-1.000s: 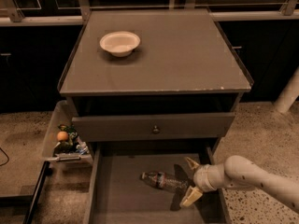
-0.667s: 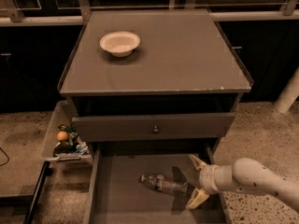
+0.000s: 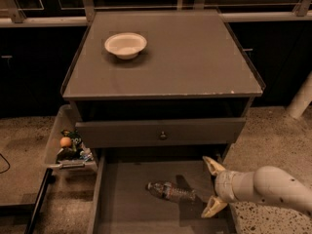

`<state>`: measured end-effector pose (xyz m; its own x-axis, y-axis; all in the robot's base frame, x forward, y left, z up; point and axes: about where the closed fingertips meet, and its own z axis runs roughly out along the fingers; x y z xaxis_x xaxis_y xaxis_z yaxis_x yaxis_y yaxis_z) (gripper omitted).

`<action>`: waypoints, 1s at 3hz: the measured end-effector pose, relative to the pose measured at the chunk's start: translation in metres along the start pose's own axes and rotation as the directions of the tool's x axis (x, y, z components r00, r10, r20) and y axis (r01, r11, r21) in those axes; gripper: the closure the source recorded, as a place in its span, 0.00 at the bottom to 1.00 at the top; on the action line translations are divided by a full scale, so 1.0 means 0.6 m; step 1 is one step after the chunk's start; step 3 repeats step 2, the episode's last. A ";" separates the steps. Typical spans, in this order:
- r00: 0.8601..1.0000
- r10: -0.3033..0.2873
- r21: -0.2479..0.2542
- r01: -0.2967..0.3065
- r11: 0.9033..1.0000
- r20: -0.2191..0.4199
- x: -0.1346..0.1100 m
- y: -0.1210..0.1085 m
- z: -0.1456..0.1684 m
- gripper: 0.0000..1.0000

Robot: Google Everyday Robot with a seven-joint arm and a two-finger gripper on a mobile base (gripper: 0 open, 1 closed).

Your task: Place water bottle into middle drawer

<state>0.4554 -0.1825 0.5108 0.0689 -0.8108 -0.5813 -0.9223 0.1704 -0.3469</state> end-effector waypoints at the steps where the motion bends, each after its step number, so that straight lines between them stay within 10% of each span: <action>1: 0.995 -0.098 0.069 0.098 0.993 -0.007 -0.047 -0.046 -0.107 0.00; 3: 0.995 -0.100 0.065 0.100 0.993 -0.009 -0.045 -0.042 -0.108 0.00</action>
Offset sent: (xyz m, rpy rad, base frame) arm -0.0005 -0.0145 0.0606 -0.0297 -0.0929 0.0257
